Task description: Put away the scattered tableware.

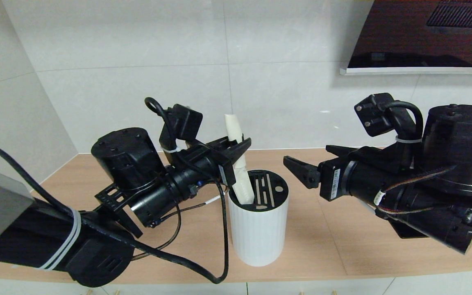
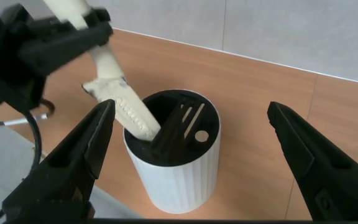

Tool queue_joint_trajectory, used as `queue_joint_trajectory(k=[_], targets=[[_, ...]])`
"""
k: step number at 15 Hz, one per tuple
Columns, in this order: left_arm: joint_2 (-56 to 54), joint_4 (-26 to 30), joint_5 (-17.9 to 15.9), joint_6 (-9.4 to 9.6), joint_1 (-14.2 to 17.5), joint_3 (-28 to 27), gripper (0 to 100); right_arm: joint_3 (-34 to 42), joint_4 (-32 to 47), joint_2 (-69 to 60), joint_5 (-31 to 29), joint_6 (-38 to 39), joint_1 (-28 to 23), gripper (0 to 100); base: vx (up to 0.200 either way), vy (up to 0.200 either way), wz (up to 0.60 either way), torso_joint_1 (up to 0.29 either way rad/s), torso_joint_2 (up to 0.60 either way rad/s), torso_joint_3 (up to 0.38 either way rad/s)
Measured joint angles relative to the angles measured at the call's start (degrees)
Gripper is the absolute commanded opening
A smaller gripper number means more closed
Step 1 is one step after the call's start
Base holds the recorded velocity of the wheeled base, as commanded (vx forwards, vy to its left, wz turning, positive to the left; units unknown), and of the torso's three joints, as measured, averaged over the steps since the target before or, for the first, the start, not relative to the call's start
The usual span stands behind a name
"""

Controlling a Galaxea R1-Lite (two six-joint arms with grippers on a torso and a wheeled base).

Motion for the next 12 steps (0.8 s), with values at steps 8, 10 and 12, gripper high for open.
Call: queue_joint_trajectory(k=[8, 10, 12], targets=[[4.94, -1.67, 1.0, 0.02, -0.74, -0.11, 0, 0.0, 0.02, 0.26, -0.09, 0.0, 0.0, 100, 0.0, 0.0, 0.0, 0.0, 0.0, 0.0], [6.14, -1.69, 1.34, 0.02, -1.12, -0.11, 0, 0.0, 0.0, 0.44, -0.09, 0.0, 0.0, 100, 0.0, 0.0, 0.0, 0.0, 0.0, 0.0], [7.35, -1.69, 2.02, 0.02, -1.4, -0.11, 0, 0.0, 0.02, 0.56, -0.11, 0.0, 0.0, 100, 0.0, 0.0, 0.0, 0.0, 0.0, 0.0]])
